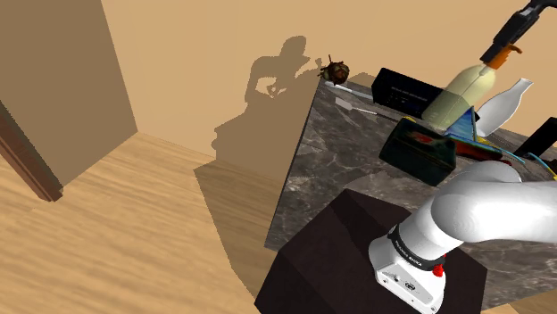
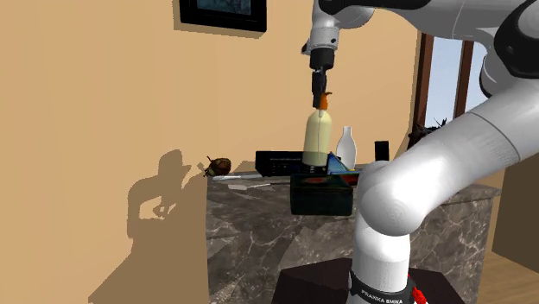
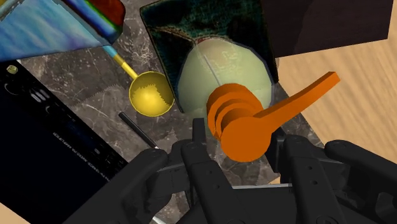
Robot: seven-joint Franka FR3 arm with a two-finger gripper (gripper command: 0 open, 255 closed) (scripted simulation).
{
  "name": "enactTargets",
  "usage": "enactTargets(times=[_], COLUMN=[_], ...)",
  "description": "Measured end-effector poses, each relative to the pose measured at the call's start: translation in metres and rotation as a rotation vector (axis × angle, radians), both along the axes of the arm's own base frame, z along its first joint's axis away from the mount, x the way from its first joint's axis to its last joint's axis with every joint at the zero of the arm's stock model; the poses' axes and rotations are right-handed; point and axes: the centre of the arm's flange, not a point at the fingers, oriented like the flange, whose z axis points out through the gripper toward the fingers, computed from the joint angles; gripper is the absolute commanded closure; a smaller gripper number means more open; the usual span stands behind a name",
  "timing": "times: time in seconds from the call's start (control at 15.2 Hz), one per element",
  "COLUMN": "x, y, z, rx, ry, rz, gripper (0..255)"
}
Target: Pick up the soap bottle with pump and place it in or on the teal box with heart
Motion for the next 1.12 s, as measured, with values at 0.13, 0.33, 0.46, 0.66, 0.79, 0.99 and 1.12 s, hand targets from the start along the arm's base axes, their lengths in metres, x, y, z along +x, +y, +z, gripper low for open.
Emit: enactTargets(times=[0.13,0.33,0.46,0.66,0.79,0.99,1.12], x=[0.000,0.000,0.000,0.000,0.000,0.000,0.000], y=[0.002,0.000,0.001,0.001,0.001,0.001,0.001], z=[-0.010,-0.026,-0.034,-0.037,-0.037,-0.037,-0.037], rx=[0.000,0.000,0.000,0.000,0.000,0.000,0.000], ry=[0.000,0.000,0.000,0.000,0.000,0.000,0.000], rz=[0.000,0.000,0.000,0.000,0.000,0.000,0.000], gripper=[255,255,255,255,255,0,0])
